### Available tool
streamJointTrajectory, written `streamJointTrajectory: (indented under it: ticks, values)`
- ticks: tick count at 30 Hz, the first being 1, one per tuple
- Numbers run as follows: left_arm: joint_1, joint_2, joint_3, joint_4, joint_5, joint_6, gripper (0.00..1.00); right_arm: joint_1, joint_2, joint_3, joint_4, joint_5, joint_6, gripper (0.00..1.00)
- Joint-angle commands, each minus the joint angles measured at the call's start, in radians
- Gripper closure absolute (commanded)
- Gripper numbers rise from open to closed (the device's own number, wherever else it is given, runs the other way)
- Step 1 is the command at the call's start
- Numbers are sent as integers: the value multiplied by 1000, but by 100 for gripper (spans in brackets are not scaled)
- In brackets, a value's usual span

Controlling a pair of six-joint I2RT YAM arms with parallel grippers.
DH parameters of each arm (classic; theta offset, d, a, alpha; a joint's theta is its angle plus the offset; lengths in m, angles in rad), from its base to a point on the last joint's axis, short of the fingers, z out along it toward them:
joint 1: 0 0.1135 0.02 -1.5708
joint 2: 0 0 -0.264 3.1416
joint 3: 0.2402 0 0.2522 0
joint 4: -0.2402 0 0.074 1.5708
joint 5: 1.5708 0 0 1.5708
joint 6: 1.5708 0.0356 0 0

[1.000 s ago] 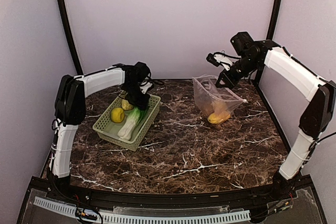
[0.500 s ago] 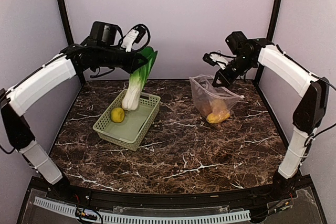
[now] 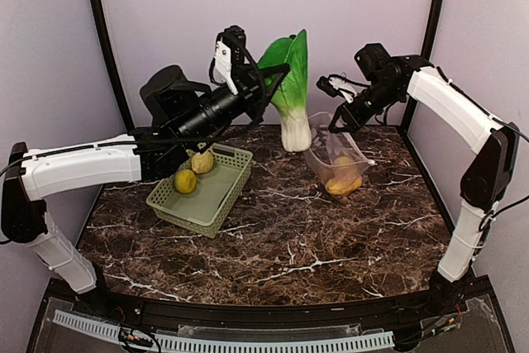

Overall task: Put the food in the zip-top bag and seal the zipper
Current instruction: Place the fake vegetable in the zipper food storage bag.

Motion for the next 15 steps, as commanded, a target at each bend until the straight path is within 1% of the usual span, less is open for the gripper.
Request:
streamJointTrajectory:
  ticks: [1, 4, 7, 15]
  values:
    - [-61, 100, 14, 411, -114, 68, 99, 13, -43, 28, -6, -81, 43, 100]
    - [-79, 220, 65, 508, -152, 109, 99, 12, -54, 20, 0, -115, 70, 100]
    - [-109, 306, 110, 582, -210, 200, 99, 10, -72, 17, 10, -90, 90, 100]
    - [-141, 535, 149, 842, -356, 429, 99, -9, -144, -27, 24, -90, 110, 100]
